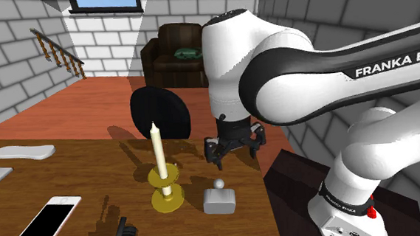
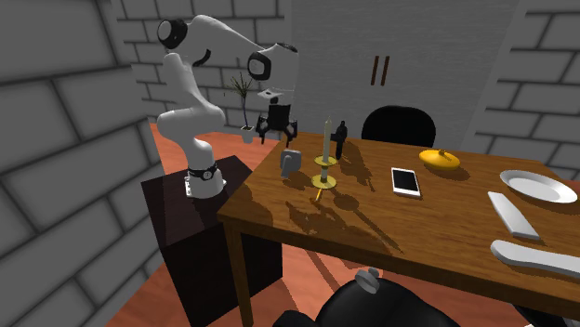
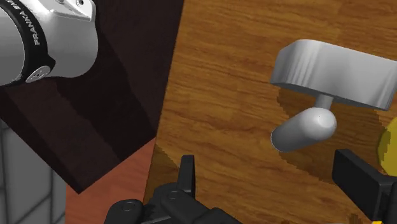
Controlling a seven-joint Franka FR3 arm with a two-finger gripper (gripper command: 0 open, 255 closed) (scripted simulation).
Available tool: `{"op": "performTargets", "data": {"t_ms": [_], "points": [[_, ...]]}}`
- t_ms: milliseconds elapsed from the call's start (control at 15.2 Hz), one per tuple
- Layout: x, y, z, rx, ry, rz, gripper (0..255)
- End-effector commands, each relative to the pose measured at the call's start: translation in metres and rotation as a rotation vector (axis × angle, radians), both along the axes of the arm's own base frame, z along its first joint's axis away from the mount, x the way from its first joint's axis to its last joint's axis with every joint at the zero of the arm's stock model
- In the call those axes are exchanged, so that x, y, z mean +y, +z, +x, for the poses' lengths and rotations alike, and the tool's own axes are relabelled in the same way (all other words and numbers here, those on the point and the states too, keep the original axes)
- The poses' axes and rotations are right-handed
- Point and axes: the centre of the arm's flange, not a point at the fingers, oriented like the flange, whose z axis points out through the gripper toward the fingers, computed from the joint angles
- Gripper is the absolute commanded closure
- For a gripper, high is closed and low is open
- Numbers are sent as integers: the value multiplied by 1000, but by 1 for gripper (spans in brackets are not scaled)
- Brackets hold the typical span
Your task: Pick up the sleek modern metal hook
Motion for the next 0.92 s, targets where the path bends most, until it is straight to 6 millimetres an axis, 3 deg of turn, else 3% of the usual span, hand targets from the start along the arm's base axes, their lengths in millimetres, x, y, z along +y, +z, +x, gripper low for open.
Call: {"op": "performTargets", "data": {"t_ms": [0,198,660,792,858], "points": [[20,-12,12,-15,-76,-5,0],[43,-29,24,-31,-157,-13,0],[43,-69,24,-31,-157,-13,0],[43,-69,24,-31,-157,-13,0],[43,-69,24,-31,-157,-13,255]]}}
